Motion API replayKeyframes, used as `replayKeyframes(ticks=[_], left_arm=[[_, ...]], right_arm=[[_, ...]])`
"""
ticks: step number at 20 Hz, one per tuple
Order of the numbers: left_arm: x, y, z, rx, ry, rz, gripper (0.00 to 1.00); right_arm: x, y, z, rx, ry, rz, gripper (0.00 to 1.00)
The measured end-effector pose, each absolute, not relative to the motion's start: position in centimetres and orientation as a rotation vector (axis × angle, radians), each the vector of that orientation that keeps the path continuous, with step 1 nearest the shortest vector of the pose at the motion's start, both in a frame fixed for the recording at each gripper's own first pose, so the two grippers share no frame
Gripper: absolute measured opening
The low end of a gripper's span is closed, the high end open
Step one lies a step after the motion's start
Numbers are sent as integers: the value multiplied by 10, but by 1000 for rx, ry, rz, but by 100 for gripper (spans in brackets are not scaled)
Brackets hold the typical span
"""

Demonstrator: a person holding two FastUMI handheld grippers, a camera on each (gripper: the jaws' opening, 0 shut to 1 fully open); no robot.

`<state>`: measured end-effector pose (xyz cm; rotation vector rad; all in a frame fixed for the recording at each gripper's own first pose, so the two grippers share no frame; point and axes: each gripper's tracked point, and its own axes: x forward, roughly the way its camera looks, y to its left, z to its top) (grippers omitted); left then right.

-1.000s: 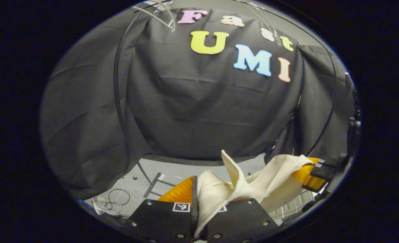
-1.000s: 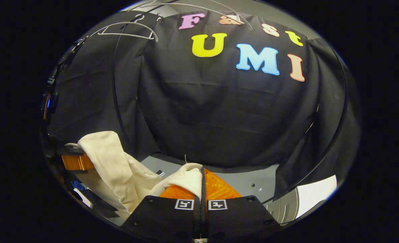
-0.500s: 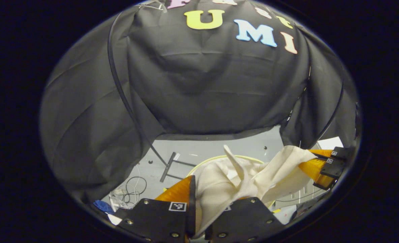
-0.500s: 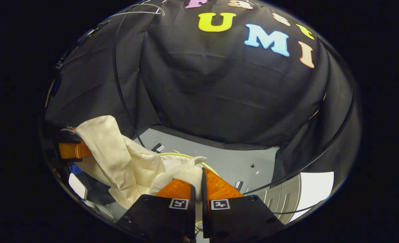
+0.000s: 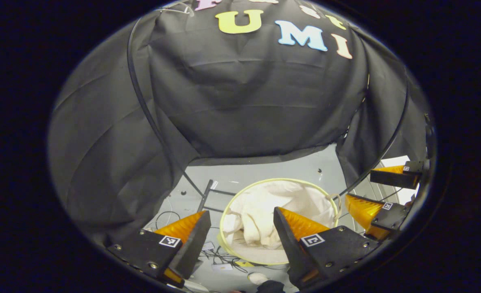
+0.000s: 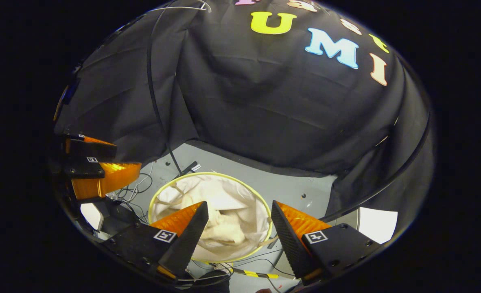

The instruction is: Grasp the clothes on the hanger with both hands and then place them into the laundry hamper below.

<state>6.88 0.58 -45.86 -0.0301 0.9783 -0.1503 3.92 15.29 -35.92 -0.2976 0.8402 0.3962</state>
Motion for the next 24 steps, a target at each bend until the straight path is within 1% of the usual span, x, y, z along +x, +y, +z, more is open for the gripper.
replayKeyframes(ticks=[5,9,13,18,21,22,24], left_arm=[[66,25,-429,-9,920,-138,92],[70,35,-382,-21,834,-128,92],[77,43,-321,-20,724,-121,92],[89,51,-244,-51,576,-106,92],[81,61,-187,-60,488,-85,89],[79,63,-168,-70,460,-81,92],[69,69,-139,-77,401,-77,92]], right_arm=[[37,156,-331,-256,787,367,98],[39,153,-284,-212,690,330,98],[42,145,-230,-147,603,286,98],[42,123,-156,-111,451,237,98],[37,102,-113,-100,363,213,97],[34,94,-103,-101,340,205,98],[27,82,-79,-102,293,190,98]])
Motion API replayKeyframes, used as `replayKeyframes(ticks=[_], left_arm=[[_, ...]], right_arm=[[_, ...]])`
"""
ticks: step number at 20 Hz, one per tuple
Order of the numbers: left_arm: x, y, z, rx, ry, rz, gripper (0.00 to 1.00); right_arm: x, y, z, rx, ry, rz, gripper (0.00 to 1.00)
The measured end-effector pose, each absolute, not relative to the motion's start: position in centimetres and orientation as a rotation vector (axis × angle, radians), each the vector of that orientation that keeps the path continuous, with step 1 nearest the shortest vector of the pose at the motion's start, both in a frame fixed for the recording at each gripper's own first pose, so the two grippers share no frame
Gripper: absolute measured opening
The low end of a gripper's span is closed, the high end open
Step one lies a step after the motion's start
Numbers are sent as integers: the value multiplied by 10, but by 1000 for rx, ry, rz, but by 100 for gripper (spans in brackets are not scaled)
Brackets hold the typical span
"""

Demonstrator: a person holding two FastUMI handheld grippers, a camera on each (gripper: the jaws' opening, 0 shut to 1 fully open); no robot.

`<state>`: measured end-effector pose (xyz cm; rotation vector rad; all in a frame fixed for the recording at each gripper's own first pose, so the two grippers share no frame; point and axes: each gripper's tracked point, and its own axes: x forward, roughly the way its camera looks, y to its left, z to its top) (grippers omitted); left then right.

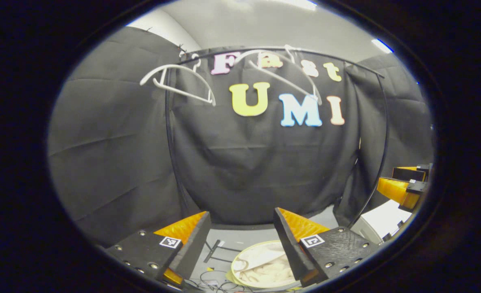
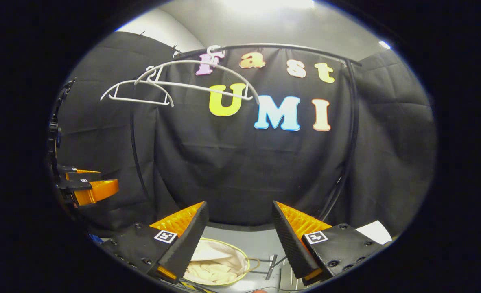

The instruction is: Grasp the clothes on the hanger with both hands and then place them into the laundry hamper below.

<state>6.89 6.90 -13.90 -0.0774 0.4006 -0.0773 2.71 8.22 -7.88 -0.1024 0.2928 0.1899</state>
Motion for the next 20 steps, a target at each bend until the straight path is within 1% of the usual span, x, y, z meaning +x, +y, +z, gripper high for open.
replayKeyframes(ticks=[4,7,8,14,20], left_arm=[[39,80,-72,-103,302,-58,92],[9,83,-36,-114,234,-39,91],[0,84,-27,-110,220,-35,91],[-34,85,8,-67,144,-16,91],[-60,93,34,-82,96,-6,91]], right_arm=[[2,65,-40,-81,225,167,98],[-18,53,-15,-73,170,142,98],[-25,46,-16,-68,154,142,97],[-58,24,-9,-38,135,111,98],[-73,12,2,-12,96,80,98]])
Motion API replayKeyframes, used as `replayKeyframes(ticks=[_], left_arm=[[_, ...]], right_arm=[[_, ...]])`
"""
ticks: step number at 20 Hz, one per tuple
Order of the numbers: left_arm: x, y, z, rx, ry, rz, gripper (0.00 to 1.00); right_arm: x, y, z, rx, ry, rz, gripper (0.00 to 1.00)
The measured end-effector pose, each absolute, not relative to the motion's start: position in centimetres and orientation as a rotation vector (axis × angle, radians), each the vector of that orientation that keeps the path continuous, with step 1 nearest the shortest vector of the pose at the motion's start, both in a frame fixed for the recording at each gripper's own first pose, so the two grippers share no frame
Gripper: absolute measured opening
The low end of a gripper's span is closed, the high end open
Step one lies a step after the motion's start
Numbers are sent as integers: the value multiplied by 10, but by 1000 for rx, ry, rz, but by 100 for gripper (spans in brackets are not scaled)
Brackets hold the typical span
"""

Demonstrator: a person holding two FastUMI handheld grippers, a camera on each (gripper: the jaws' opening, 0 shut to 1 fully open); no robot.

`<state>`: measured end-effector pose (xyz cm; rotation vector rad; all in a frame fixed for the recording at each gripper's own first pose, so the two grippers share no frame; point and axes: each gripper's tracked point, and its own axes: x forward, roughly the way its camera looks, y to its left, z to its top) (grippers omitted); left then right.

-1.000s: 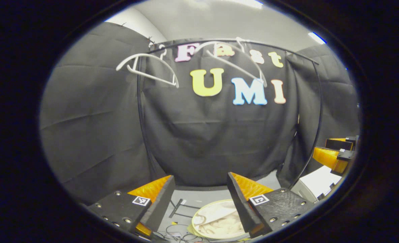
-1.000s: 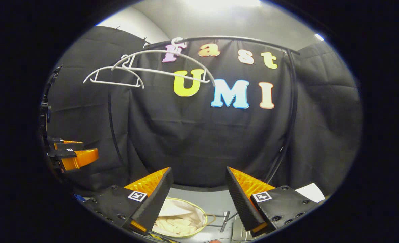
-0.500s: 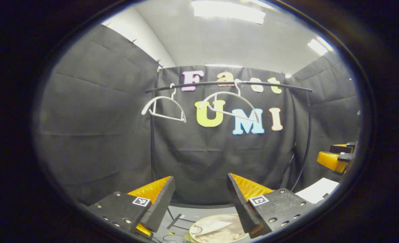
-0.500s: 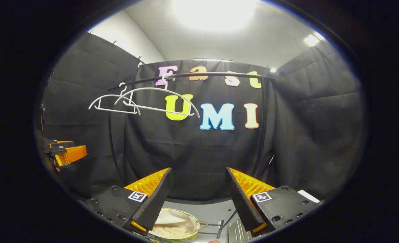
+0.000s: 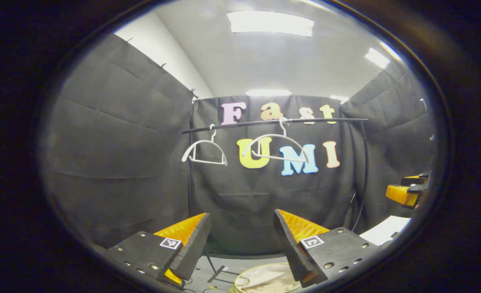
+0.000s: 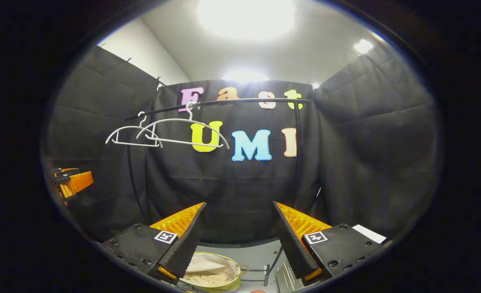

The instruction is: Grasp the clothes on the hanger with both hands and then place them into the laundry hamper below.

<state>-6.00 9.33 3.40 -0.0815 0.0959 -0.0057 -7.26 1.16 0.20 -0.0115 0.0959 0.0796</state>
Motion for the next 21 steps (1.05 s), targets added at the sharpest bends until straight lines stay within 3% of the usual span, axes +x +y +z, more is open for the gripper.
replayKeyframes(ticks=[21], left_arm=[[-81,85,62,-52,35,16,91]], right_arm=[[-79,7,19,5,46,117,97]])
